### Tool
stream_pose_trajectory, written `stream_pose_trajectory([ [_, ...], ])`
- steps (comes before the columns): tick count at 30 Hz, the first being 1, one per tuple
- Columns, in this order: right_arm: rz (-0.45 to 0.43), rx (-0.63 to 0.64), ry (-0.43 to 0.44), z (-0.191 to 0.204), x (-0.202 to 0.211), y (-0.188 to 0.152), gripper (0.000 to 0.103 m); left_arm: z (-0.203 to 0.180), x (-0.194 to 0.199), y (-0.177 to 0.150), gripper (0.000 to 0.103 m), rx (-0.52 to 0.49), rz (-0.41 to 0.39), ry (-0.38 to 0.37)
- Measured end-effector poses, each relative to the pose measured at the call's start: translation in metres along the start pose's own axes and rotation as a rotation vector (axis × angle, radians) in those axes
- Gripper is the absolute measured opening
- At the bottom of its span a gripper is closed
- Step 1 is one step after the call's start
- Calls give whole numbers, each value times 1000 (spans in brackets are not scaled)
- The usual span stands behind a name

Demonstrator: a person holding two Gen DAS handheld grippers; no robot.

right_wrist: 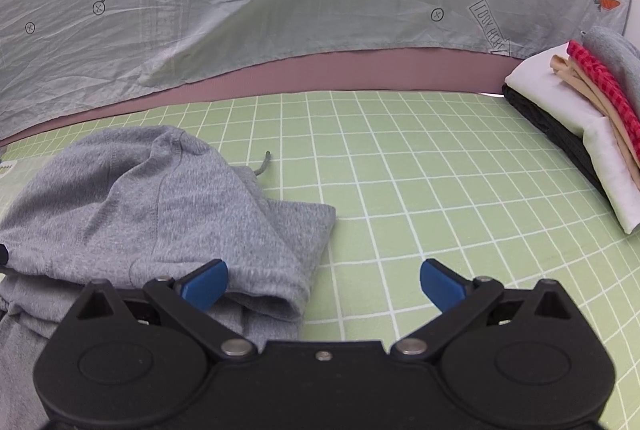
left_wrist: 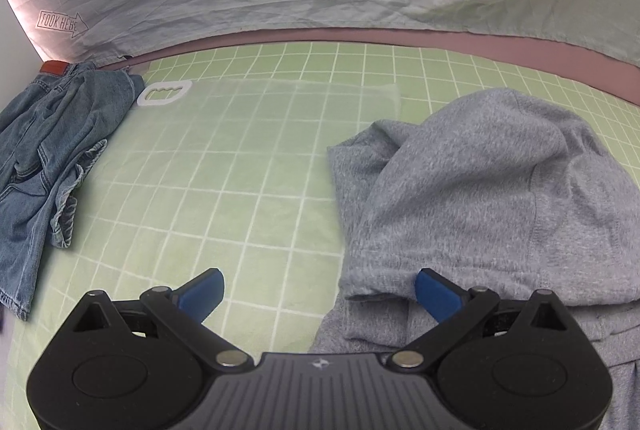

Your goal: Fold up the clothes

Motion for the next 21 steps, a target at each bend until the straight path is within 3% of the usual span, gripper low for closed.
stream_pose_trajectory([
  [4, 40, 10, 3, 2, -11, -7, 103, -2, -9, -5, 101, -8, 28, 2],
  [10, 34, 26, 7, 6, -11, -4, 103, 0, -6, -3, 101, 9, 22, -7],
  [17, -36, 11, 18, 8, 23, 3, 103, 15, 33, -4, 101, 21, -49, -18],
  [21, -45, -24, 25, 10, 53, -9, 103, 26, 59, -18, 101, 3, -65, -17],
])
Point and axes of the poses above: each gripper's, at about its wrist camera, not at the fingertips, and x roughly against the way its jaws point, z to its left, y to its top, the point moved 3 cm from there along -x, roughly the way its jaws point, and after that the axes turned 10 degrees about -z, right-handed, at the moved point
